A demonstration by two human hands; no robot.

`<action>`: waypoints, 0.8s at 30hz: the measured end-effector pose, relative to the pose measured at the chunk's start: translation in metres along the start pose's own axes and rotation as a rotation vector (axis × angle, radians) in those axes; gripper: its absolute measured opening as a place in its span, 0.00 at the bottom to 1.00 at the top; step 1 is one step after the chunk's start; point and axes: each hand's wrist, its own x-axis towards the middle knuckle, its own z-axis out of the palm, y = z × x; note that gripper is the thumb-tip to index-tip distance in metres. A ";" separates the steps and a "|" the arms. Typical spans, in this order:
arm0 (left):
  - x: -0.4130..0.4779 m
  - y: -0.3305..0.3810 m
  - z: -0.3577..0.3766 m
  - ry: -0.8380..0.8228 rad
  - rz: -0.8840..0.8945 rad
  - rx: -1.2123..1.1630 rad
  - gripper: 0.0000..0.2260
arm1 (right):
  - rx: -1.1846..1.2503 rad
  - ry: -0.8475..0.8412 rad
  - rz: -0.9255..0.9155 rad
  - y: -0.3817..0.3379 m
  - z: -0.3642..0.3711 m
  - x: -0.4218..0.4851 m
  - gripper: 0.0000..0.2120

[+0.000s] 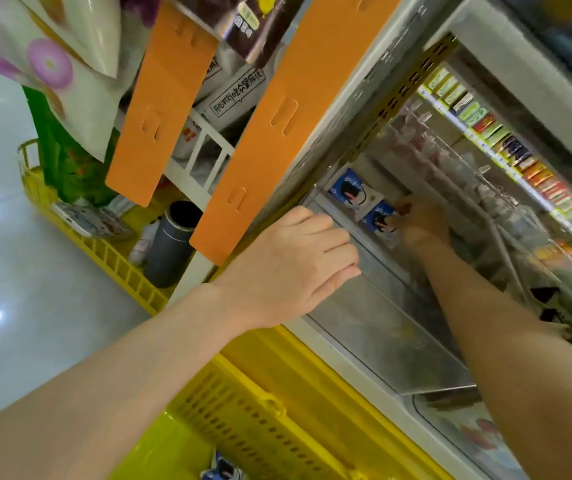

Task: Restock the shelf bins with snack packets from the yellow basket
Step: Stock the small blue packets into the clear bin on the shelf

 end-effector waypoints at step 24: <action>-0.041 0.080 -0.035 -0.195 -0.293 0.040 0.16 | 0.180 0.072 -0.594 0.049 -0.066 -0.285 0.18</action>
